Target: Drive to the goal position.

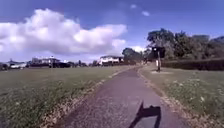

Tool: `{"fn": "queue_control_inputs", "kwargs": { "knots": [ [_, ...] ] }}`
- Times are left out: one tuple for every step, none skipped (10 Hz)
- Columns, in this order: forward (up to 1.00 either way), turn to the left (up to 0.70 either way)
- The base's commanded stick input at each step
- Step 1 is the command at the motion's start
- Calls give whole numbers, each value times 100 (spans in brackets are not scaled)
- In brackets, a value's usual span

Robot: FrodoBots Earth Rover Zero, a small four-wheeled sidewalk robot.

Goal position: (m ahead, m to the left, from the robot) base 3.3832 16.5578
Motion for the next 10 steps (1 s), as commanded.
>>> {"fn": "queue_control_inputs", "kwargs": {
  "knots": [
    [70,0],
    [70,0],
    [70,0],
    [70,0],
    [70,0],
    [70,0],
    [70,0],
    [70,0],
    [70,0],
    [70,0]
  ]
}}
